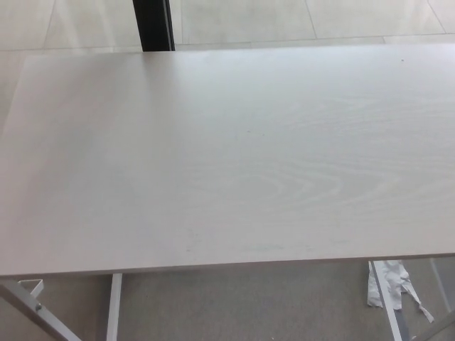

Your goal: The robot uses its right hand to pick up a cube kept in the middle of the desk infront of it and hands it to a person

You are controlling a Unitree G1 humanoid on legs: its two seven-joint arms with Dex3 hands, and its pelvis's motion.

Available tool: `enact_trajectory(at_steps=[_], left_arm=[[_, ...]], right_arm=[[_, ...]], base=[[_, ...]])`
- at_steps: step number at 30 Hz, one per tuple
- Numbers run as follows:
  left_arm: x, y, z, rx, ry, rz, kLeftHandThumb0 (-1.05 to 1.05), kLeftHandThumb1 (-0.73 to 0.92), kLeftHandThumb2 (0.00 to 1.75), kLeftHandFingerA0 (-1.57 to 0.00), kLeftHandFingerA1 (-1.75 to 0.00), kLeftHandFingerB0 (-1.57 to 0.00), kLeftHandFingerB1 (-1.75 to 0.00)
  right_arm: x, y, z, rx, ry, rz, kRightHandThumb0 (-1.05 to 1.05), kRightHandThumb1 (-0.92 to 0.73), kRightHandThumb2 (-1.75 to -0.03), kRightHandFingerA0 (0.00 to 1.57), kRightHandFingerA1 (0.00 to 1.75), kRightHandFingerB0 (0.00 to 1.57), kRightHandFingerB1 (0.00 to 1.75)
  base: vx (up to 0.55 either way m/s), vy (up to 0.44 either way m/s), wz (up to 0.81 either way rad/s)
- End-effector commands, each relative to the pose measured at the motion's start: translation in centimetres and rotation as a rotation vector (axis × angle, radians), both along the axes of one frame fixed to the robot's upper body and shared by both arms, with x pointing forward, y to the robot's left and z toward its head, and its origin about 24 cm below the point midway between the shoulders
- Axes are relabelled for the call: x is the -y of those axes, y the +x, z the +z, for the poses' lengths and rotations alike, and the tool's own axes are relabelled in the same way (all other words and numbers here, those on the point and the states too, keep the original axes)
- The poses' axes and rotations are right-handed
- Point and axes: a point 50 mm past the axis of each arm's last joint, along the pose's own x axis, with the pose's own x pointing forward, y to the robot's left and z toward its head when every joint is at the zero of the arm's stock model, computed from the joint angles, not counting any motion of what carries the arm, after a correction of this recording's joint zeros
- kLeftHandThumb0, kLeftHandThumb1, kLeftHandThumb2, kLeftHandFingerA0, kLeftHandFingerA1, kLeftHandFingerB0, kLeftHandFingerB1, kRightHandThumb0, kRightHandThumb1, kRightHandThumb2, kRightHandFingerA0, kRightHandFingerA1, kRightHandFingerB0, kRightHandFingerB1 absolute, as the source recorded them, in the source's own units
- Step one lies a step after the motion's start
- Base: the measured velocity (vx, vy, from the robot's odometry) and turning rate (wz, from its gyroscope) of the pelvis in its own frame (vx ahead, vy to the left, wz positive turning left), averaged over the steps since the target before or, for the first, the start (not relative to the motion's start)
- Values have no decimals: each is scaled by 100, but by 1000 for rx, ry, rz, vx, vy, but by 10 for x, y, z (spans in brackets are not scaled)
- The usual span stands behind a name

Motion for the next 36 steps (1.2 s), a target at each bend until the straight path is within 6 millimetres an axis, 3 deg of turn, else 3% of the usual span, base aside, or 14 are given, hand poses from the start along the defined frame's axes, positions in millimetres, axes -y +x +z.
enact_trajectory(at_steps=[1,5,6,9,12,14,15,16,18,27,29,31,32,36], left_arm=[[-9,-14,6,-12,44,44,-78,70,62,-71,-53,-52,-44],[-11,-13,8,-17,47,47,-78,69,61,-73,-52,-54,-44],[-12,-14,8,-20,42,58,-77,69,61,-75,-53,-54,-43],[-13,-16,8,-28,48,69,-77,69,61,-77,-54,-55,-44],[-15,-15,11,-33,65,50,-78,70,61,-72,-55,-52,-45],[-14,-14,9,-54,71,59,-77,71,62,-72,-51,-50,-42],[-14,-14,9,-49,70,58,-77,71,62,-73,-53,-52,-43],[-14,-14,9,-49,70,58,-77,71,62,-73,-53,-52,-43],[-14,-14,10,-34,63,65,-77,70,61,-73,-54,-52,-43],[-13,-20,7,-59,74,64,-79,69,61,-72,-55,-53,-44],[-14,-18,8,-56,73,62,-77,69,61,-72,-55,-51,-44],[-14,-17,8,-56,69,65,-79,69,61,-72,-54,-51,-43],[-14,-17,8,-55,67,71,-78,69,61,-73,-54,-52,-43],[-15,-18,8,-55,67,73,-77,69,61,-72,-52,-53,-44]], right_arm=[[24,-92,-85,679,564,-917,-41,-75,-62,39,102,36,60],[21,-102,-105,547,657,-913,-47,-70,-59,28,104,27,54],[20,-103,-110,551,707,-903,-43,-67,-62,50,135,26,46],[13,-102,-123,490,758,-874,-46,-50,-76,89,124,23,48],[6,-100,-136,300,803,-768,-41,-59,-61,84,144,28,45],[3,-97,-141,13,797,-628,-41,-44,-86,101,120,74,76],[3,-96,-142,-89,777,-553,-36,-54,-60,98,157,81,64],[3,-96,-142,-101,776,-546,-36,-54,-60,98,157,81,64],[0,-93,-144,-265,726,-390,-34,-50,-55,86,118,29,44],[-3,-87,-143,-349,667,-204,-48,-51,-55,51,60,32,33],[-4,-83,-143,-331,670,-193,-59,-42,-77,62,72,29,45],[-5,-82,-143,-343,655,-176,-51,-51,-56,84,102,35,33],[-5,-81,-143,-344,650,-166,-55,-41,-77,92,102,29,45],[-8,-78,-143,-335,636,-128,-52,-49,-56,97,113,37,33]], base=[[0,0,0],[0,0,0],[0,0,0],[0,0,0],[0,0,0],[0,0,0],[0,0,0],[0,0,0],[0,0,0],[0,0,0],[0,0,0],[0,0,0],[0,0,0],[0,0,0]])
